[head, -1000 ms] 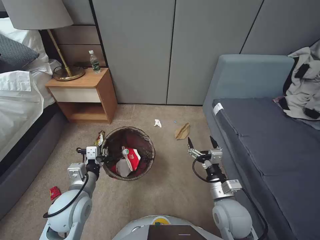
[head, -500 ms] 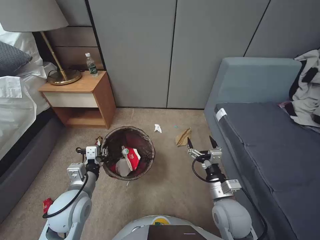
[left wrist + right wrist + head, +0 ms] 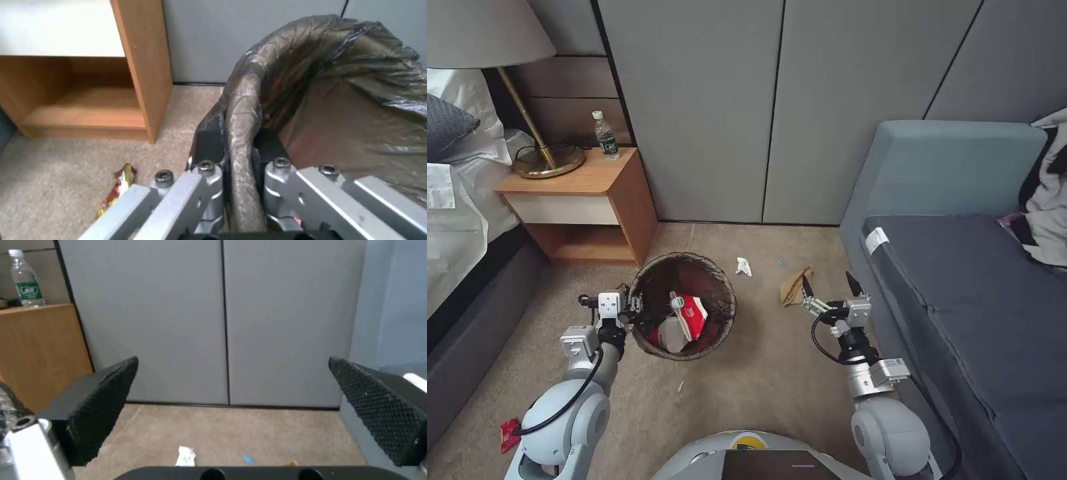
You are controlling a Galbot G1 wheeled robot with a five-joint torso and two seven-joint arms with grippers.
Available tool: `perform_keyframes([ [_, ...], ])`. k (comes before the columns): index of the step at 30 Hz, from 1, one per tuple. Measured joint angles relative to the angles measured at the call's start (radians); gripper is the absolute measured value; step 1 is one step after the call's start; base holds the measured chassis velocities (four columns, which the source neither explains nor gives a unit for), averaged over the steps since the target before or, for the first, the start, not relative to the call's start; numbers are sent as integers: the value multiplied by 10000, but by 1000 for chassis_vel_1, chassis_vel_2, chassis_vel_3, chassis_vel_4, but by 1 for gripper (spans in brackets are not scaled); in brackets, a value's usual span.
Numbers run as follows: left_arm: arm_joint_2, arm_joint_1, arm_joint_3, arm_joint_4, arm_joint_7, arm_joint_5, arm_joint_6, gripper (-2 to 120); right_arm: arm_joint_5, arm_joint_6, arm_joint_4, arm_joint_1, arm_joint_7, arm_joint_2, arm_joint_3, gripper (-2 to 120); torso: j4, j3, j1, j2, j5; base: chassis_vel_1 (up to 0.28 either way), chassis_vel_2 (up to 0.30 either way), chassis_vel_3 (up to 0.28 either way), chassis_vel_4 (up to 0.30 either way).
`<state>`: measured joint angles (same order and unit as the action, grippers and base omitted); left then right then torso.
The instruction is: Pick up the trash bin, then pick up the garbage from the floor and place it into the trash bin.
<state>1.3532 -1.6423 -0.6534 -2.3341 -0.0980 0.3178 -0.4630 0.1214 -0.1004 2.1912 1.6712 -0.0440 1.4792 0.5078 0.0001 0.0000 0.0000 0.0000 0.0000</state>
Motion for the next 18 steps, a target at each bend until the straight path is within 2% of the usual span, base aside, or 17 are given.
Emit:
perform_keyframes([
  [18,-6,20,0,29,-8,2,2,5,45,15,-4,-22,22,1,15,100,-1,0,0,0,0,-101,95,89,-101],
])
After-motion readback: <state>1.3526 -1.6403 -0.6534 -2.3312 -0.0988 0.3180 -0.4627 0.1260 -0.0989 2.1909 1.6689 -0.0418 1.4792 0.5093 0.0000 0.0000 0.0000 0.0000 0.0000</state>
